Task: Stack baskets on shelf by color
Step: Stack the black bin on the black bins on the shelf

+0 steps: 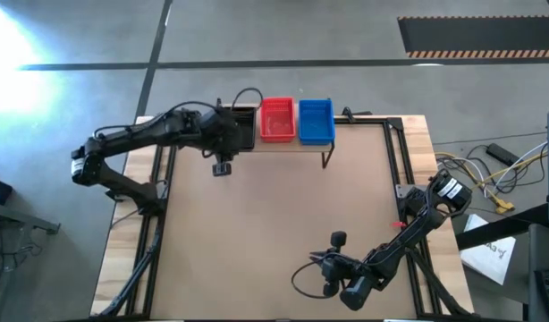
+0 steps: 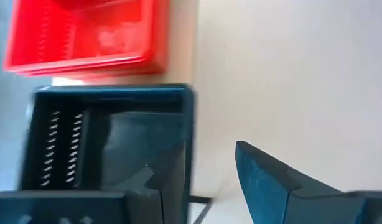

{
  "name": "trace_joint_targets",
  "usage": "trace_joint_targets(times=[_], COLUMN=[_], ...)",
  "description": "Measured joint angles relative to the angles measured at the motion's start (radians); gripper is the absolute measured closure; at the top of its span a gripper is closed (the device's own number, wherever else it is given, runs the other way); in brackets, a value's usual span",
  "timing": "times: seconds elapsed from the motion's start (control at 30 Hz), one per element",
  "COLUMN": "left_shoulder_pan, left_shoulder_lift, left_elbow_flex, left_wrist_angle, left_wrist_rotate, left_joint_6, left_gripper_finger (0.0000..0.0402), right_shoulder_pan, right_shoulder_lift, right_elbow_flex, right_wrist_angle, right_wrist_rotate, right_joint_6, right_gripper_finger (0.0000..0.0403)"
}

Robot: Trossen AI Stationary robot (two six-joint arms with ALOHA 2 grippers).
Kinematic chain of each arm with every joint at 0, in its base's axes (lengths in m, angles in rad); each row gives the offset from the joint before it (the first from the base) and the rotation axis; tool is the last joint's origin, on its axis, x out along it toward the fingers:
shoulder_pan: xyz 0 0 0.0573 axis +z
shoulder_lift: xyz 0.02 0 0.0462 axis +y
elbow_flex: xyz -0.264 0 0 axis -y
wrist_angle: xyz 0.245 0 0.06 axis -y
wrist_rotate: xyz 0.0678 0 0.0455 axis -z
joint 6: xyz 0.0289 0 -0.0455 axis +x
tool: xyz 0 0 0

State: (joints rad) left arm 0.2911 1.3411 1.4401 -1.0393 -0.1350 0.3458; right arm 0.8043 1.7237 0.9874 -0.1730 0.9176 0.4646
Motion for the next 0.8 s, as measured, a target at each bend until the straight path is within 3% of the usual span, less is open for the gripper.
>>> trace_joint_targets(times=[0.23,0.37,0.53,0.8], left_shoulder_pan=[-0.077,-0.076,-0.077,-0.075], left_shoulder_lift=[0.005,0.012,0.021,0.026], left_elbow_flex=[-0.072,-0.128,-0.162,-0.191], left_wrist_angle=[0.029,0.093,0.166,0.264], left_wrist_rotate=[0.002,-0.067,-0.156,-0.171], left_joint_6=[-0.082,-0.104,-0.067,0.010], left_gripper_finger=[0.0274,0.0274,0.0274,0.0274], right_shoulder_pan=[0.000,0.000,0.000,0.000], right_shoulder_lift=[0.000,0.000,0.000,0.000], right_elbow_flex=[0.000,0.000,0.000,-0.001], right_wrist_angle=[0.000,0.000,0.000,0.000], right_wrist_rotate=[0.000,0.000,0.000,0.000], right_joint_6=[-0.001,-0.001,-0.002,-0.001], right_gripper_finger=[0.0355,0.0355,0.0355,0.0355])
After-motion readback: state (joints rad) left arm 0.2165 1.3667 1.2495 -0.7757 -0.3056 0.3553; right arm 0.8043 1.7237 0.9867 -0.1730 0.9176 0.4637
